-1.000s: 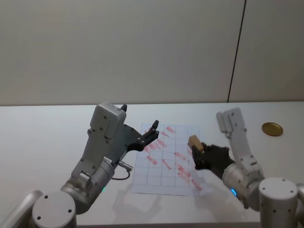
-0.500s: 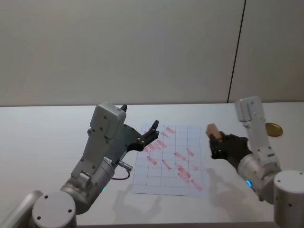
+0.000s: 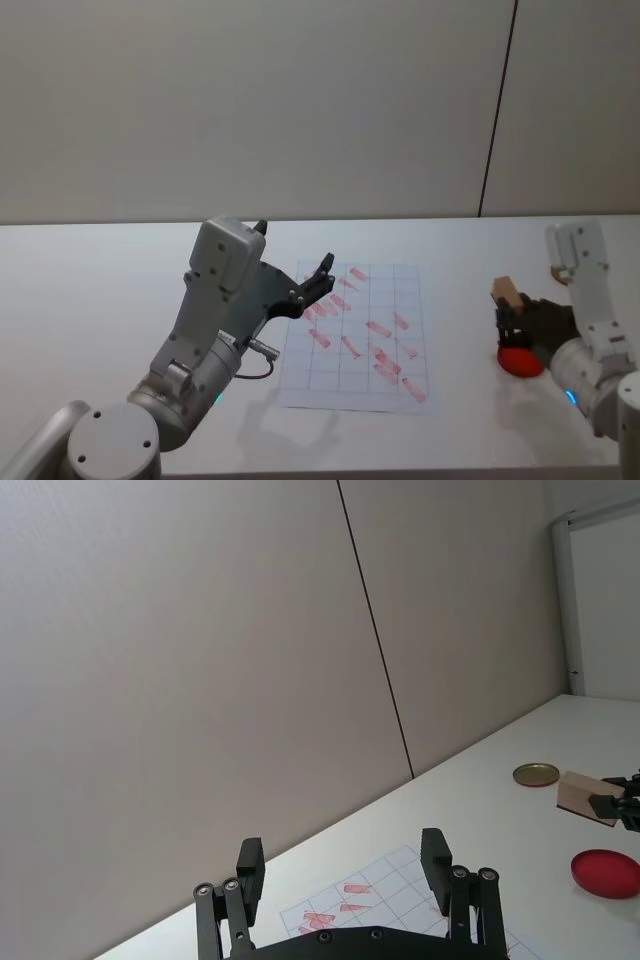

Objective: Use the one hand to pick up the stamp and affix it onto the A4 paper.

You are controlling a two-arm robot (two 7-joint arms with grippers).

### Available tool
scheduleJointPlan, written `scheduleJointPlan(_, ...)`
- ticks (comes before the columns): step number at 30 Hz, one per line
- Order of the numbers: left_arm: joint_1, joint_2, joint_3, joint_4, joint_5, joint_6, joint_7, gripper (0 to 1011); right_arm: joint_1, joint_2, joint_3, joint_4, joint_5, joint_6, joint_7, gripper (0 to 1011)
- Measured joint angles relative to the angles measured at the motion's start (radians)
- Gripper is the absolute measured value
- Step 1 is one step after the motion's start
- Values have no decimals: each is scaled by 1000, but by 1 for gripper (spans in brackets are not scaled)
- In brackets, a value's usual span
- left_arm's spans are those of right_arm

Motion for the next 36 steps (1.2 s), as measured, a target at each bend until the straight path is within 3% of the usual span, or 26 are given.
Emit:
scheduleJointPlan(22, 0, 0, 0, 0, 0, 0, 0, 993, 80, -11, 20, 229, -18, -49, 3, 217)
scheduleJointPlan(36, 0, 0, 0, 0, 0, 0, 0, 993, 115, -24, 17, 321, -36, -44, 5, 217)
